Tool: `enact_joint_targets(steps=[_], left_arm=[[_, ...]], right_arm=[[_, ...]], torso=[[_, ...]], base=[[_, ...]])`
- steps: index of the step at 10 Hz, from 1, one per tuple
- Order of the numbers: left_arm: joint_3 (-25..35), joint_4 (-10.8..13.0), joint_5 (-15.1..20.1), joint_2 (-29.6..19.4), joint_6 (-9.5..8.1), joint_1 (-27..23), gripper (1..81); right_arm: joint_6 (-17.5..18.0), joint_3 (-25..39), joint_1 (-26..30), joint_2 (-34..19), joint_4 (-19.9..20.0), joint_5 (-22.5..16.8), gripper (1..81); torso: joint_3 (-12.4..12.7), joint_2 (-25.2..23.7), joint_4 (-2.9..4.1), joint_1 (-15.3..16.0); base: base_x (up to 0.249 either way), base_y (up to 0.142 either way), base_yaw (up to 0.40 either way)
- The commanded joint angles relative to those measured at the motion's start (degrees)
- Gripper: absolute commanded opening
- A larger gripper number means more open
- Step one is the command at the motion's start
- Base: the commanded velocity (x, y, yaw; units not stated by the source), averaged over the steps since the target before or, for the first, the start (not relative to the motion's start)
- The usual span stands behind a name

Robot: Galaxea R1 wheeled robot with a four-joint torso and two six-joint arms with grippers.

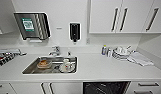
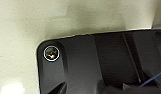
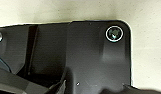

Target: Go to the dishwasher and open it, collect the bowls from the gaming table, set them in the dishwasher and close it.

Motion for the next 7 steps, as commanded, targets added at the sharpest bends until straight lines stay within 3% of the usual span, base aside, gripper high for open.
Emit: enact_joint_targets(steps=[1, 2, 7], left_arm=[[-0.2, -0.5, 2.9, -0.3, 0.02, -2.5, 81.1], [-0.2, -0.5, 2.9, -0.4, 0.02, -2.5, 81.1], [-0.2, -0.5, 3.0, -0.1, 0.02, -2.5, 81.1]], right_arm=[[0.1, -0.1, 2.5, -0.2, -0.5, -3.6, 81.1], [0.1, -0.1, 2.4, -0.2, -0.4, -3.6, 81.1], [0.1, -0.1, 2.3, -0.2, -0.4, -3.4, 81.1]], torso=[[0.0, 5.4, 0.0, -3.5], [4.0, 7.5, 0.0, -4.8], [12.3, 16.4, 0.0, -10.6]], base=[[0.0, 0.0, 0.0], [0.0, 0.0, 0.0], [0.0, 0.0, 0.0]])
